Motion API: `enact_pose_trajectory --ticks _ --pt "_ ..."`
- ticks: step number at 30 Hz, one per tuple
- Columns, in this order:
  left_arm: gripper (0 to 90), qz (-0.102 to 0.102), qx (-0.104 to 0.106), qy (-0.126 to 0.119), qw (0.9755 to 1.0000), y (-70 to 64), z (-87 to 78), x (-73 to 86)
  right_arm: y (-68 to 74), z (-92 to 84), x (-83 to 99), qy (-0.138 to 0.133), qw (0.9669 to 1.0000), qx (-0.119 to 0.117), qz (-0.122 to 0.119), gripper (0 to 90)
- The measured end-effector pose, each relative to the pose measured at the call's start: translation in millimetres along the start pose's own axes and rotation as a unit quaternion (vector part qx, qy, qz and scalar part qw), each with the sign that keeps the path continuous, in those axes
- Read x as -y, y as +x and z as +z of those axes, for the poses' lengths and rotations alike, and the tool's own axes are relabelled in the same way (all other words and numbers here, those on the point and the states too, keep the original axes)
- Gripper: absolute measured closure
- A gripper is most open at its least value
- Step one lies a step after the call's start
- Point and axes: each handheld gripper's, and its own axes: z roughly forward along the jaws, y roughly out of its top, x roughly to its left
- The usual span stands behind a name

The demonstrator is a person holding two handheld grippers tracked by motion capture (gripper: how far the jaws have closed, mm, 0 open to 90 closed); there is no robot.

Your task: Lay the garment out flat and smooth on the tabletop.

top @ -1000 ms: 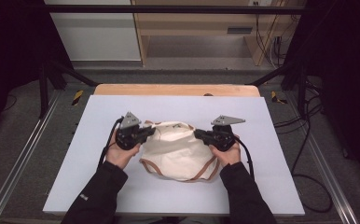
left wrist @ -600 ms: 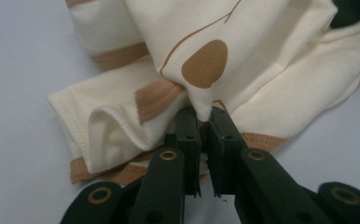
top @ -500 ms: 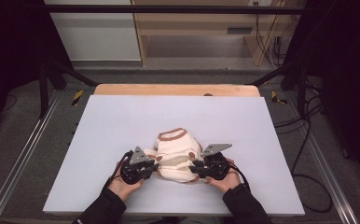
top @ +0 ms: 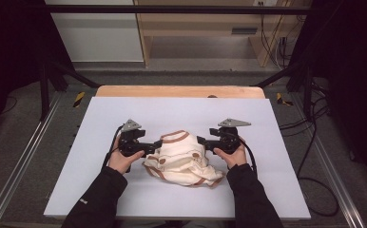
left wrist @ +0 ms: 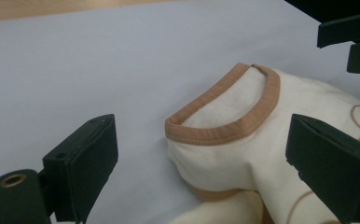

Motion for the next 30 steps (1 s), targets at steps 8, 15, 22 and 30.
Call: enact_pose_trajectory --ticks 8,15,22,30 --pt "32.3 0.014 0.008 0.055 0.9983 -7.8 31.7 19.9 1.6 28.0 13.1 0.075 0.9964 -0.041 -0.001 54.4" --pt "73.3 0.013 -0.004 0.054 0.9985 -14.1 29.5 26.3 4.7 24.0 14.2 0.097 0.9940 -0.050 -0.013 85.6" --pt "86.2 0.066 -0.017 0.013 0.9976 -26.9 -0.6 -9.9 21.1 4.8 -1.2 0.038 0.9970 -0.045 -0.051 87.5" --pt "38.5 0.065 -0.135 -0.085 0.9850 -9.2 3.4 -124.0 14.5 22.4 -92.6 -0.085 0.9877 0.115 -0.063 65.7"
